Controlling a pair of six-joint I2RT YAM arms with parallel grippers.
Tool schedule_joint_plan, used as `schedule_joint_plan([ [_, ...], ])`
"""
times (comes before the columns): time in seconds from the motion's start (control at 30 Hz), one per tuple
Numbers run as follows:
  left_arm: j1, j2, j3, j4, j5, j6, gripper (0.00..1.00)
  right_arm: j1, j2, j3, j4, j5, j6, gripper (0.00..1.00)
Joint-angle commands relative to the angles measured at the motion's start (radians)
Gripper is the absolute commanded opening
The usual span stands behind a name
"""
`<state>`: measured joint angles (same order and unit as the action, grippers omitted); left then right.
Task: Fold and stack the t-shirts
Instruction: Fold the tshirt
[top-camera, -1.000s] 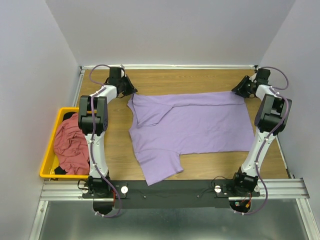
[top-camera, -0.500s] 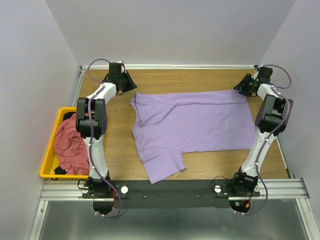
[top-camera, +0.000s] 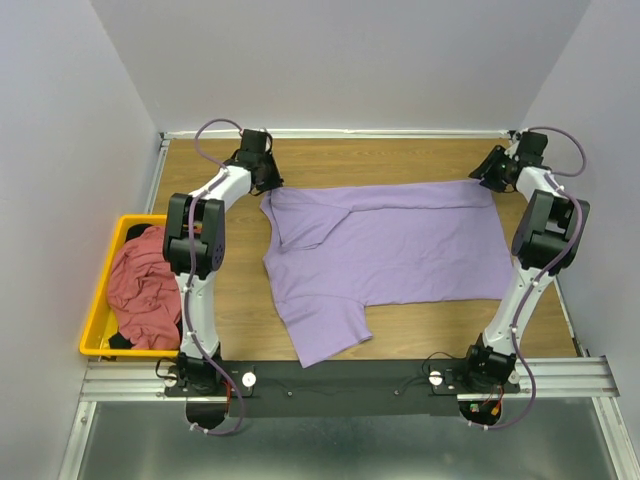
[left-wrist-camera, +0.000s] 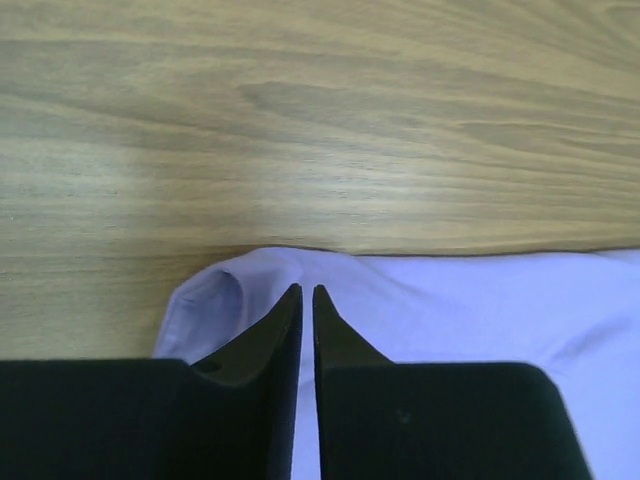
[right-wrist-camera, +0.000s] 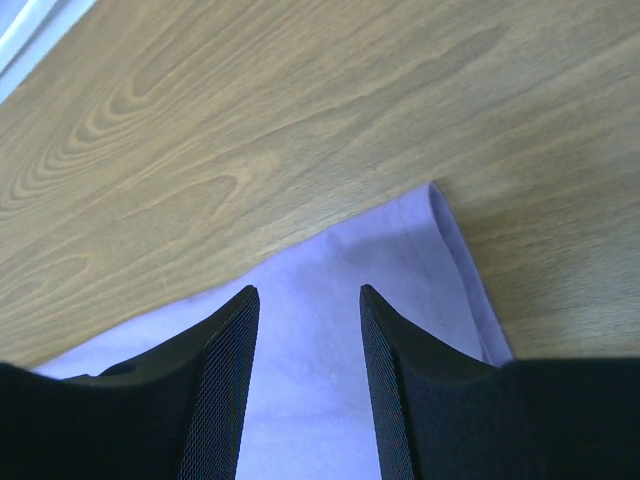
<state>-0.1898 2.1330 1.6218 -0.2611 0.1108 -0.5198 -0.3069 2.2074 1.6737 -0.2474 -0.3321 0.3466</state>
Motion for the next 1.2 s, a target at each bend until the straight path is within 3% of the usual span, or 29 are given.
schedule_joint_plan([
  [0.0,-0.005,0.057,0.075,-0.101,-0.103,0.014,0.15,0.002,0.049,-0.017,-0.015,0.073,-0.017,0.53],
  [0.43,0.001,0.151,0.207,-0.293,-0.261,0.000,0.10,-0.018,0.136,0.015,-0.016,0.212,0.020,0.52],
  [0.7,0.004,0.238,0.383,-0.320,-0.264,0.010,0.11,-0.018,0.129,0.055,-0.018,0.127,0.002,0.53],
  [0.9,0.006,0.174,0.386,-0.319,-0.302,0.023,0.28,0.009,0.020,0.034,-0.023,0.077,0.003,0.57],
  [1.0,0.004,0.081,0.311,-0.291,-0.316,0.043,0.46,0.049,-0.076,-0.020,-0.024,0.074,0.022,0.57],
  [1.17,-0.068,-0.105,0.122,-0.204,-0.373,0.153,0.49,0.158,-0.233,-0.131,-0.024,0.096,0.055,0.57],
])
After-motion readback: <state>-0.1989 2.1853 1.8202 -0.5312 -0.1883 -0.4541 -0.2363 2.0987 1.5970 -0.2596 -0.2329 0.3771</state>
